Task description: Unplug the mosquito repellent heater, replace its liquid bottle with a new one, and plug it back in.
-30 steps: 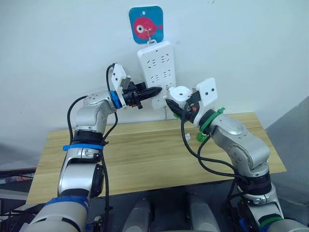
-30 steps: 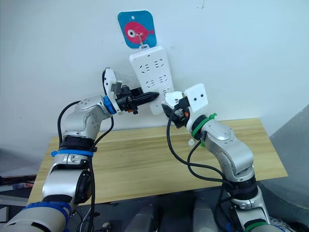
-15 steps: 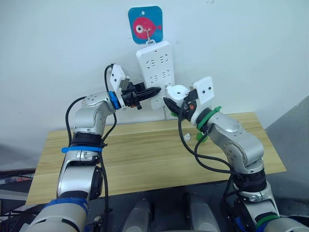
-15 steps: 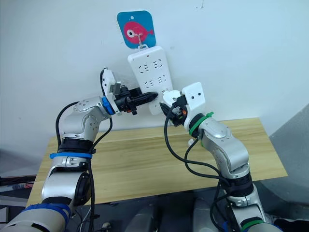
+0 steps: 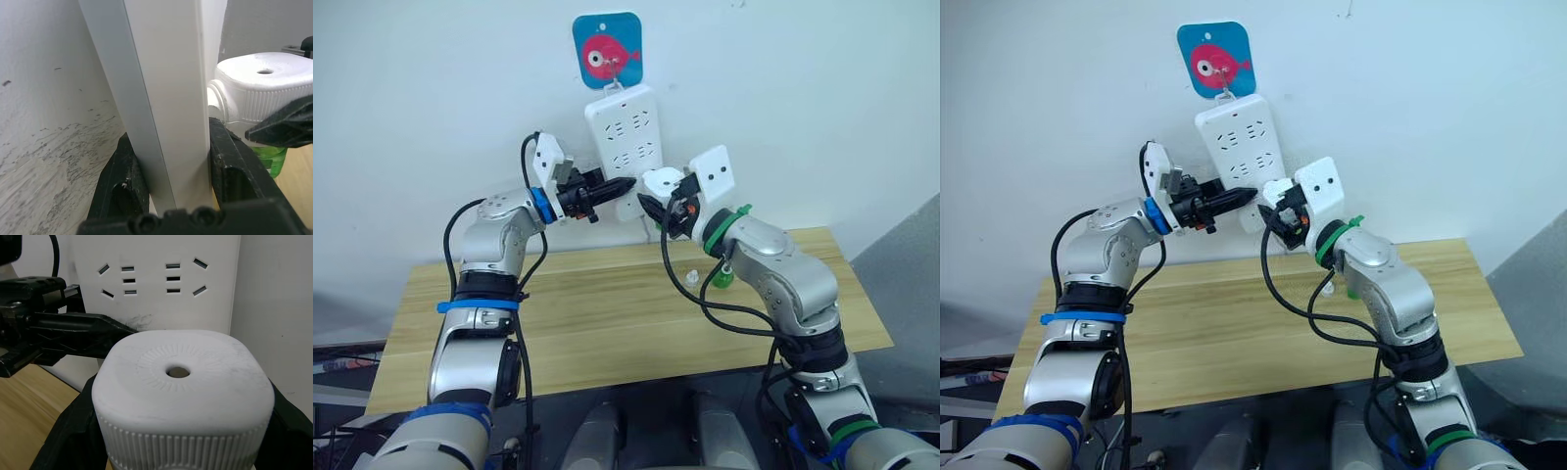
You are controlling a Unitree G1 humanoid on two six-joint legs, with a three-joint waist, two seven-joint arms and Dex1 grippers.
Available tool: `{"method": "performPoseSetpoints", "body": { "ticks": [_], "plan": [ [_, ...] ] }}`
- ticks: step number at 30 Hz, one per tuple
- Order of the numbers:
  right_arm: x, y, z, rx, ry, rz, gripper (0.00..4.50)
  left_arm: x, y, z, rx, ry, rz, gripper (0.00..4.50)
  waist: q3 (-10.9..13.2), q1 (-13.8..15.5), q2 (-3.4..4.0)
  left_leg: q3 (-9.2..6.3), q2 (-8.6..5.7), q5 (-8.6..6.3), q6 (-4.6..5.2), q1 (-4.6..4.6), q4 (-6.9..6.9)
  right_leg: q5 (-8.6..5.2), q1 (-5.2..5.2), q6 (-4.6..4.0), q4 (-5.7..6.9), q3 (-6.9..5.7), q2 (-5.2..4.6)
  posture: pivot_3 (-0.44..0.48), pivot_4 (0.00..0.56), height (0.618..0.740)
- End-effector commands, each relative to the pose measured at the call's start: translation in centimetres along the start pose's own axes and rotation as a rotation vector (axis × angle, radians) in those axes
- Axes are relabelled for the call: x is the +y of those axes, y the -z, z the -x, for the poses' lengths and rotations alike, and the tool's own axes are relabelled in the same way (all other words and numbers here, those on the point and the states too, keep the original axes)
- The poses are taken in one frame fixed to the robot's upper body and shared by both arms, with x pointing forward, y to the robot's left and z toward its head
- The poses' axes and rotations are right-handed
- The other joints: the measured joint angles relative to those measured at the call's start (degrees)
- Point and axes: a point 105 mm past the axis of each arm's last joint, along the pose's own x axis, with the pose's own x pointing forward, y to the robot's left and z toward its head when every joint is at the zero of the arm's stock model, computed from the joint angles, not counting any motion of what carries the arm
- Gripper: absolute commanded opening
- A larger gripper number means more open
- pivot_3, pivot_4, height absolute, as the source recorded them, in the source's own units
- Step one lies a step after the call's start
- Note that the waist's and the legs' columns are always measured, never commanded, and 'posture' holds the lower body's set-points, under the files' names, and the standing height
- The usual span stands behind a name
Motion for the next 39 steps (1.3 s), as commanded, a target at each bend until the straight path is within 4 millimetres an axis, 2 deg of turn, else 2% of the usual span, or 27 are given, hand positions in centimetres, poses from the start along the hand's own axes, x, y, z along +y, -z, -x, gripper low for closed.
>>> {"method": "performPoseSetpoints", "body": {
  "ticks": [1,5,8,12,20,22,24,25,35,39],
  "plan": [
    [-0.8,-1.3,-0.5,-0.05,0.054,-0.047,3.05,-1.6,-0.9,-0.8,-0.03,0.087,-0.032,1.46,0.0,0.0,-0.01,0.0,0.01,0.0,0.0,0.01,0.02,0.0,0.0,0.0,0.0,0.01,0.0,0.057,0.195,0.74],
    [-0.7,-1.3,-0.8,-0.04,0.047,-0.181,3.05,-1.5,-1.0,-0.7,-0.031,0.086,-0.031,1.46,0.0,0.0,0.0,0.02,0.05,0.01,-0.01,0.07,0.03,0.0,0.02,0.0,0.04,0.04,0.0,0.057,0.198,0.74],
    [-0.8,-1.1,-1.1,-0.017,0.051,-0.216,3.05,-1.6,-0.9,-0.8,-0.031,0.088,-0.03,1.46,0.0,0.0,0.0,0.02,0.04,0.01,-0.01,0.09,0.04,0.0,0.02,0.0,0.06,0.07,0.0,0.055,0.2,0.74],
    [-0.7,-1.6,-1.5,-0.017,0.054,-0.175,3.05,-1.7,-0.9,-1.0,-0.035,0.093,-0.028,1.46,0.0,-0.1,0.01,0.02,0.04,0.01,-0.01,0.1,0.04,0.0,0.02,0.0,0.07,0.06,0.01,0.053,0.203,0.74],
    [-0.9,-1.3,-1.9,0.002,0.062,-0.073,3.05,-1.5,-0.9,-1.1,-0.034,0.09,-0.033,1.46,0.0,-0.2,0.01,0.08,0.03,0.02,-0.03,0.17,0.08,0.01,0.05,-0.01,0.14,0.08,0.01,0.044,0.202,0.74],
    [-1.0,-1.4,-1.6,-0.007,0.064,-0.075,3.79,-1.4,-0.9,-1.1,-0.033,0.084,-0.036,1.43,0.0,-0.2,0.02,0.09,0.04,0.02,-0.03,0.18,0.08,0.01,0.05,-0.01,0.14,0.08,0.01,0.044,0.202,0.74],
    [-0.9,-1.4,-0.9,-0.017,0.042,-0.075,4.42,-1.0,-0.7,-1.0,-0.024,0.06,-0.05,1.43,0.0,0.1,0.01,0.02,0.04,0.02,-0.03,0.15,0.09,0.01,0.07,-0.01,0.12,0.06,0.0,0.044,0.202,0.74],
    [-0.9,-1.3,-0.6,-0.019,0.034,-0.075,4.49,-0.8,-0.6,-1.0,-0.021,0.054,-0.053,1.43,0.0,0.2,0.01,-0.03,0.03,0.02,-0.03,0.08,0.08,0.01,0.06,-0.01,0.04,0.02,0.0,0.044,0.202,0.74],
    [-0.2,0.4,4.4,0.095,-0.051,-0.103,4.49,-0.3,-0.3,-0.8,-0.012,0.035,-0.065,1.43,0.0,0.2,0.01,-0.08,0.0,-0.05,0.08,-0.05,0.0,0.0,0.03,0.0,-0.07,-0.05,-0.05,0.024,0.212,0.74],
    [-0.2,0.4,5.7,0.107,-0.055,-0.113,4.49,0.0,-0.5,-0.6,-0.017,0.017,-0.067,1.43,0.0,0.1,0.01,-0.05,0.02,-0.05,0.08,-0.01,0.02,0.0,0.05,0.0,-0.04,-0.03,-0.04,0.022,0.209,0.74]
  ]
}}
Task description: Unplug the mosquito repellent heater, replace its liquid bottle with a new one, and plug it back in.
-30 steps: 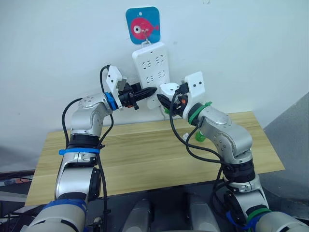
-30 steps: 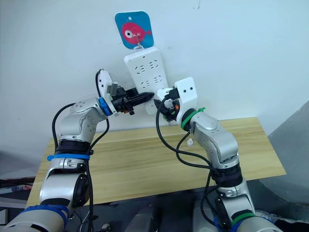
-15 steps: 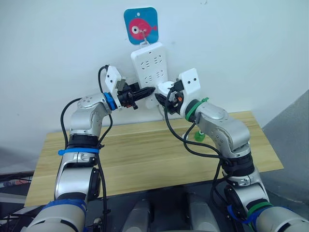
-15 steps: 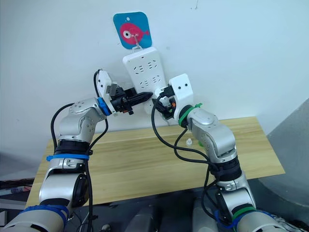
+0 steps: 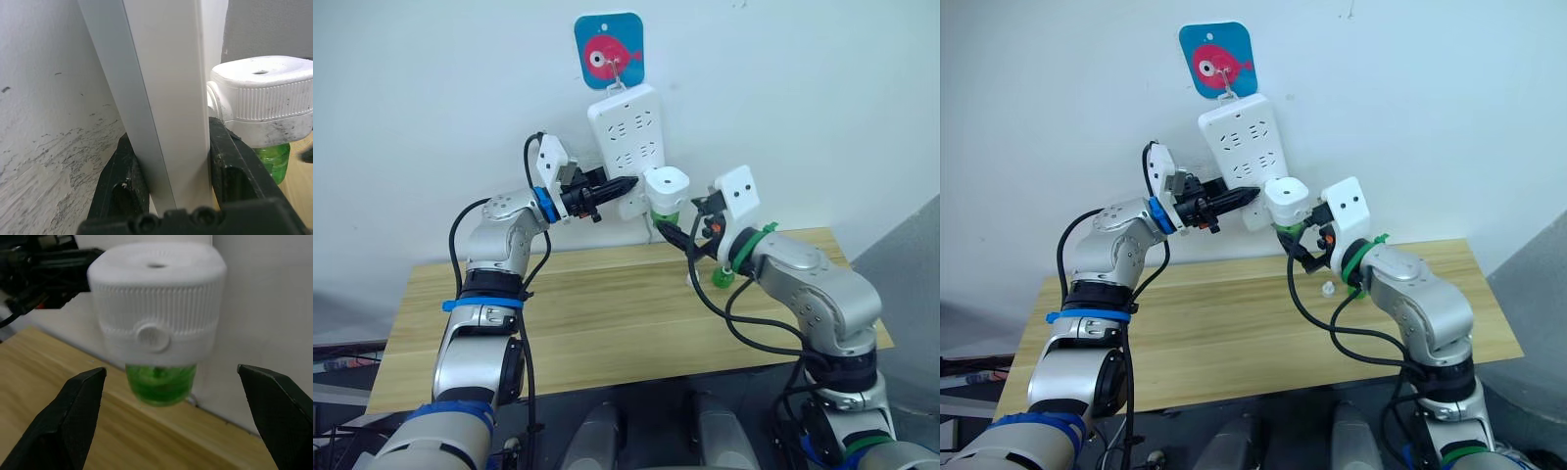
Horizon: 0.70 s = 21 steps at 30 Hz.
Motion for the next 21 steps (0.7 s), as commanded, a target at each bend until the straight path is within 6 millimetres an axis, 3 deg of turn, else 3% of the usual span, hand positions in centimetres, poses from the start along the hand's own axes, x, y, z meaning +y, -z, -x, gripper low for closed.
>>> {"method": "performPoseSetpoints", "body": {
  "ticks": [1,2,6,12,17,21],
  "plan": [
    [0.5,-1.2,1.2,-0.055,-0.018,0.002,4.14,0.0,-0.7,-0.1,0.001,0.008,-0.036,1.43,0.0,0.0,0.0,0.0,0.0,0.0,0.0,0.0,0.0,0.0,0.01,0.0,0.0,0.0,0.0,0.022,0.209,0.74],
    [0.5,-1.1,1.3,-0.057,-0.017,-0.004,3.87,0.1,-0.7,-0.1,0.001,0.003,-0.038,1.43,0.0,0.0,0.0,0.01,0.0,0.0,0.0,0.0,0.01,0.0,0.01,0.0,0.0,0.0,0.0,0.022,0.209,0.74],
    [0.8,-0.7,1.0,-0.062,-0.026,-0.024,2.39,0.6,-0.1,1.0,0.032,-0.023,-0.087,2.6,0.0,-0.1,0.0,0.03,0.0,0.0,0.0,0.01,0.02,0.0,0.01,0.0,0.0,0.0,0.0,0.021,0.205,0.74],
    [1.9,0.1,0.7,-0.059,-0.055,-0.036,0.11,1.5,0.7,4.7,0.106,-0.086,-0.119,4.5,0.0,-0.4,0.0,0.07,0.03,0.0,0.0,0.04,-0.03,0.0,-0.04,0.0,0.02,0.04,0.01,0.039,0.202,0.74],
    [3.3,-0.3,0.3,-0.083,-0.122,-0.048,0.05,0.5,0.8,7.1,0.151,-0.08,-0.123,4.5,0.0,-0.2,0.01,0.05,0.03,0.0,0.0,0.04,-0.02,0.0,-0.03,0.0,0.01,0.05,0.01,0.064,0.202,0.74],
    [4.7,-0.4,0.4,-0.09,-0.206,-0.076,0.05,-2.7,0.5,8.5,0.198,0.017,-0.12,4.5,0.0,0.0,0.0,0.03,0.03,0.0,0.0,0.05,-0.03,0.0,-0.01,0.0,0.01,0.06,0.01,0.076,0.202,0.74]
  ]
}}
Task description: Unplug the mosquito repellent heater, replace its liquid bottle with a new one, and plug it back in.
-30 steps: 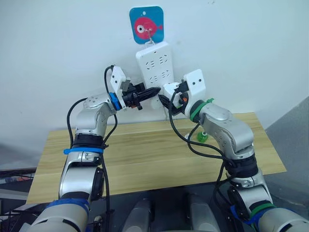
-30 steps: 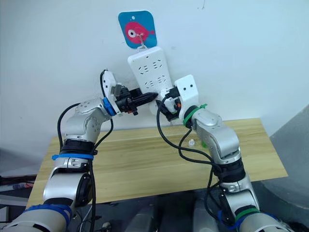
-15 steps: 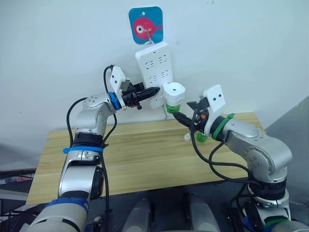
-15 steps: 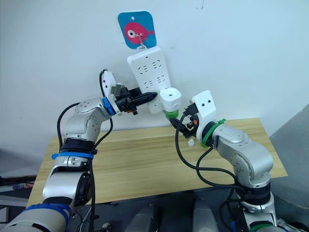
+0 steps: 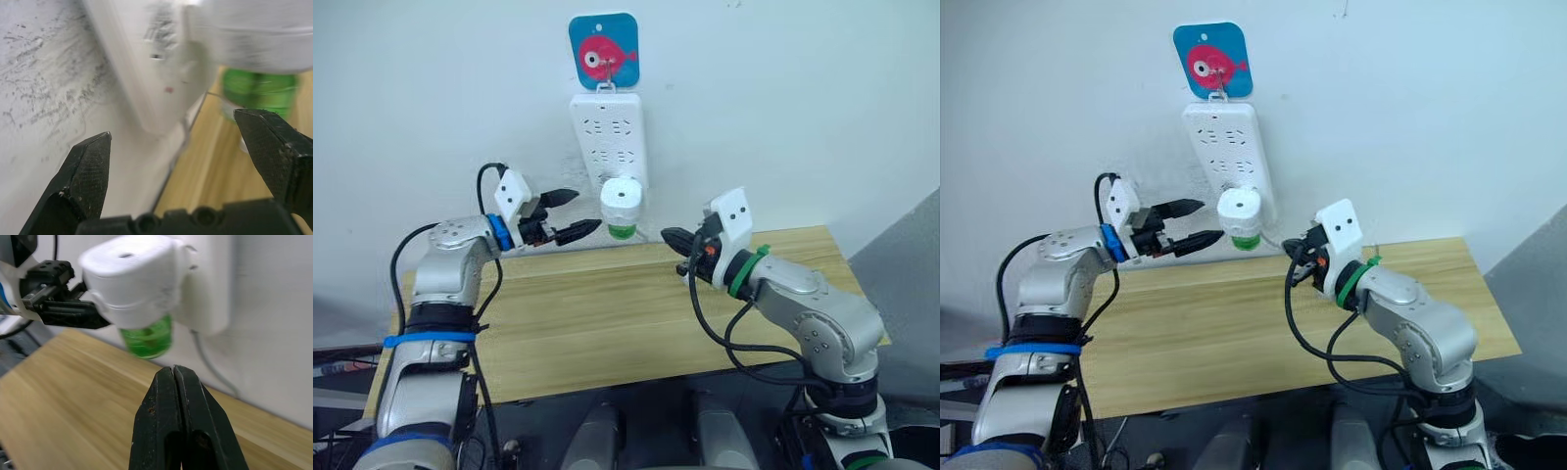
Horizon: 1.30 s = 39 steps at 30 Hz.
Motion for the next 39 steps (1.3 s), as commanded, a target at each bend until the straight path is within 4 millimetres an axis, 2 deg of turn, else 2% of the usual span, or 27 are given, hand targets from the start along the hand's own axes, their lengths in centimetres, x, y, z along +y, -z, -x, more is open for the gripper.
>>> {"method": "performPoseSetpoints", "body": {
  "ticks": [1,6,9,13,27,31,39],
  "plan": [
    [1.9,-1.4,0.3,-0.06,-0.096,0.012,0.05,-2.7,-2.4,1.2,-0.019,0.092,-0.047,4.5,0.0,0.0,0.0,-0.02,0.01,0.0,0.0,0.0,0.0,0.0,0.0,0.0,-0.01,0.0,0.0,0.078,0.202,0.74],
    [2.4,-2.4,-0.4,-0.088,-0.129,-0.004,0.05,-5.4,-3.9,2.0,-0.001,0.147,-0.039,4.5,0.0,0.2,0.01,-0.02,0.02,0.0,0.0,0.04,-0.01,-0.01,0.03,-0.01,0.01,0.0,0.0,0.08,0.21,0.74],
    [2.6,-2.8,-1.2,-0.103,-0.135,-0.008,0.05,-6.0,-4.5,1.9,-0.011,0.14,-0.027,4.5,0.0,0.2,0.01,-0.01,0.03,0.0,0.0,0.13,-0.02,-0.02,0.08,-0.01,0.02,0.0,0.02,0.08,0.21,0.74],
    [3.0,-3.3,-2.0,-0.119,-0.144,-0.014,0.05,-6.5,-4.2,2.0,0.003,0.134,0.0,4.5,0.0,0.1,0.03,0.02,0.04,0.0,0.0,0.14,-0.06,-0.03,0.06,-0.03,0.02,0.01,0.03,0.101,0.218,0.74],
    [3.0,-2.9,-3.7,-0.108,-0.148,-0.009,0.05,-6.6,-4.1,2.7,0.021,0.127,0.033,4.5,0.0,0.2,0.05,0.01,0.04,0.0,0.0,0.15,-0.11,-0.04,0.05,-0.05,0.0,-0.01,0.03,0.112,0.229,0.74],
    [1.8,-2.8,-4.5,-0.115,-0.096,0.001,0.05,-6.4,-4.3,2.7,0.016,0.118,0.03,4.5,0.0,0.2,0.06,0.01,0.03,0.0,0.0,0.15,-0.11,-0.05,0.05,-0.05,-0.01,0.0,0.03,0.12,0.23,0.74],
    [0.9,-3.0,-4.5,-0.132,-0.065,-0.001,0.05,-6.4,-4.2,2.8,0.015,0.111,0.031,4.5,0.1,0.2,0.07,0.01,0.04,0.0,0.0,0.15,-0.15,-0.05,0.05,-0.06,-0.02,-0.01,0.03,0.127,0.235,0.74]
  ]
}}
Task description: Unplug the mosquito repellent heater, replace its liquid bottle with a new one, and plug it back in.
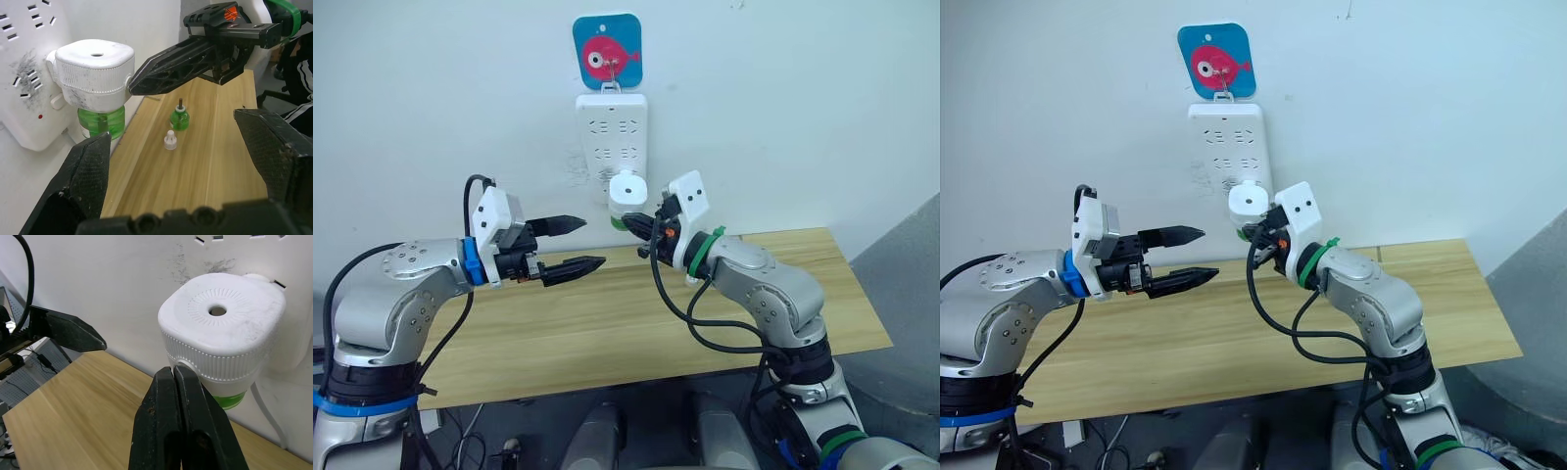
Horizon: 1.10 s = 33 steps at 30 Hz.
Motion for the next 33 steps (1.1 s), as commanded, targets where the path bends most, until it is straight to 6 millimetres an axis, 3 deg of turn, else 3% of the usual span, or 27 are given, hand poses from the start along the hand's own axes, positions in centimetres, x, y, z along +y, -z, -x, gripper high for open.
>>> {"method": "performPoseSetpoints", "body": {
  "ticks": [1,8,16,33],
  "plan": [
    [-0.1,-1.8,0.2,-0.075,0.009,0.022,0.05,-0.3,-1.2,0.4,-0.024,-0.002,-0.05,4.5,0.0,0.0,0.0,-0.01,0.0,0.0,0.0,0.0,-0.01,0.0,0.0,0.0,0.0,0.0,0.0,0.126,0.235,0.74],
    [-0.4,-1.9,0.4,-0.082,0.02,0.005,0.05,-0.1,-1.1,0.5,-0.021,-0.004,-0.049,4.5,0.0,0.0,0.01,-0.01,0.0,0.0,0.0,0.0,-0.01,-0.01,0.0,-0.01,0.0,0.0,0.0,0.12,0.238,0.74],
    [0.9,-0.6,1.2,-0.018,-0.062,0.015,0.05,0.1,-1.0,0.6,-0.014,-0.003,-0.048,4.5,0.0,0.0,0.01,-0.01,0.0,0.0,0.01,0.0,-0.05,-0.01,0.0,-0.01,-0.02,-0.01,0.0,0.114,0.24,0.74],
    [-0.5,-1.6,0.6,-0.077,0.029,-0.014,0.05,0.4,-0.9,0.7,-0.005,-0.008,-0.056,4.5,0.1,-0.1,0.01,0.03,0.07,0.07,-0.12,0.37,-0.7,-0.2,-0.01,-0.27,-0.03,-0.02,0.01,0.115,0.24,0.74]
  ]
}}
